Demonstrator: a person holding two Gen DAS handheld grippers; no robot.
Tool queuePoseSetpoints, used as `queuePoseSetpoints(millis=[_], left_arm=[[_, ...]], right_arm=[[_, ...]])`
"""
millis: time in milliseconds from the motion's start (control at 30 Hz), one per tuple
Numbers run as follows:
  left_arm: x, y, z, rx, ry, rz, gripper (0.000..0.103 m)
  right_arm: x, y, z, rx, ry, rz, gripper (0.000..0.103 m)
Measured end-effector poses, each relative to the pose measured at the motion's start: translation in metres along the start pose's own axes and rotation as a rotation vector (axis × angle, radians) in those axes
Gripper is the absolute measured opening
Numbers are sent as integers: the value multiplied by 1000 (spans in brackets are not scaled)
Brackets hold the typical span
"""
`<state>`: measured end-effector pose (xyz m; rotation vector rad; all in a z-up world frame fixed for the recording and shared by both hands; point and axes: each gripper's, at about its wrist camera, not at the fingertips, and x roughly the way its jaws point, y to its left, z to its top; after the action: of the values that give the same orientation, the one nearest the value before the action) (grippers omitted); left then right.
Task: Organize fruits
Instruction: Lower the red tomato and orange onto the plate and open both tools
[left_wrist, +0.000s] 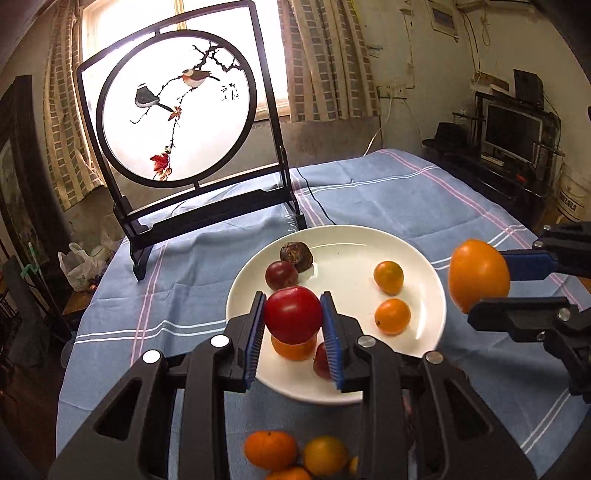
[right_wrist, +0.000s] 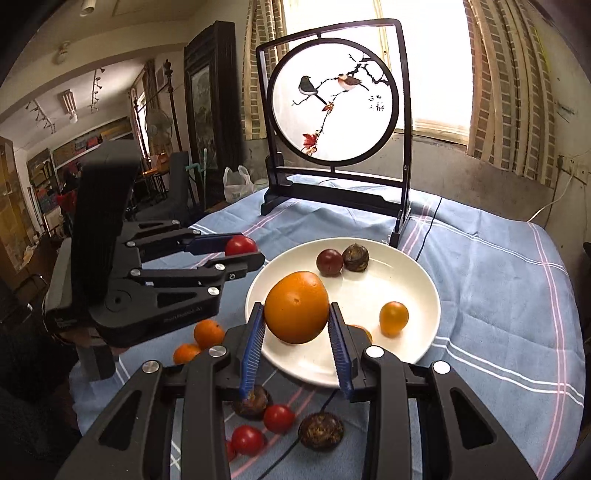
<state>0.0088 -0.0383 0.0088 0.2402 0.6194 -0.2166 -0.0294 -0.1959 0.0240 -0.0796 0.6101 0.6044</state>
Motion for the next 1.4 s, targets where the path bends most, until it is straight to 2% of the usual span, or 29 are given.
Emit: queuePoseSetpoints(millis=[233, 467, 633, 867, 1300, 1367, 1400], left_arm=[[49, 7, 14, -33, 39, 4, 29], [79, 10, 10, -64, 92, -15, 29], [85, 7, 4, -67, 109, -36, 29], [88, 8, 2, -60, 110, -26, 29], [106, 7, -4, -74, 165, -45, 30], [105, 7, -4, -75, 163, -47, 43], [102, 7, -4, -76, 149, -42, 51]], right_arm=[[36, -26, 22, 82, -12, -9, 35], [61, -33, 10, 120, 5, 15, 35], [71, -39, 4, 134, 32, 6, 35], [75, -41, 2, 127, 41, -27, 35], [89, -50, -6, 164, 68, -43, 36], [85, -55, -6, 197, 43, -43, 61], [83, -57, -6, 206, 33, -46, 62]])
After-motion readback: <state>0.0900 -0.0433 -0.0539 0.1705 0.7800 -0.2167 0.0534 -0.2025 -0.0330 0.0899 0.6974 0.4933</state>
